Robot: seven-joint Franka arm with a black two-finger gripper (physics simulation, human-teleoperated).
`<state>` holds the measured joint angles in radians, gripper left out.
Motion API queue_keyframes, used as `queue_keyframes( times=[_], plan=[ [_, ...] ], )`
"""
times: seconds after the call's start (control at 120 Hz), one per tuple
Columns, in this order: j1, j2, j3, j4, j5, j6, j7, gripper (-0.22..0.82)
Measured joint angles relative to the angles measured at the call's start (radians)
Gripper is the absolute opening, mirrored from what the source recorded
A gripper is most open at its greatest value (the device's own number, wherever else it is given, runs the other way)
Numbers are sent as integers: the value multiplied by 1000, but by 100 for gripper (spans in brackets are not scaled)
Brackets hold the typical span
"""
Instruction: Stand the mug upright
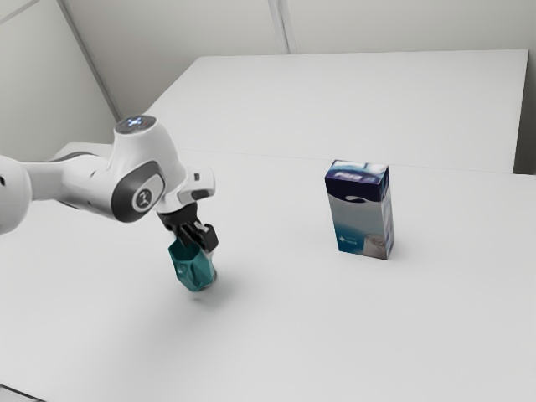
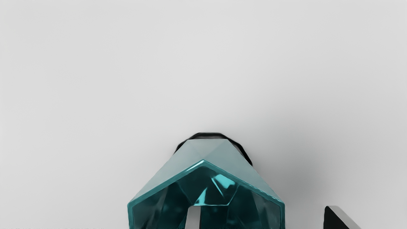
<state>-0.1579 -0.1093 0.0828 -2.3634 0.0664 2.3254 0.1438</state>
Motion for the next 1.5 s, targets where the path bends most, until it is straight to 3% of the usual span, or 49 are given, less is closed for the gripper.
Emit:
queue_keyframes(
  times=[0.142, 0.333, 0.875, 0.958, 1.083, 1.25, 1.5],
  plan=[
    [1, -35, 0, 27, -4, -19, -12, 47],
    [-58, 29, 53, 331, -10, -165, -22, 55],
    [-79, 70, 154, 819, -43, -598, 16, 60],
    [-112, 70, 211, 846, -44, -653, 17, 60],
    [-73, 106, 252, 860, -38, -699, 19, 60],
    [-13, 159, 277, 875, -37, -732, 22, 60],
    [-69, 165, 291, 878, -42, -754, 27, 60]
  ],
)
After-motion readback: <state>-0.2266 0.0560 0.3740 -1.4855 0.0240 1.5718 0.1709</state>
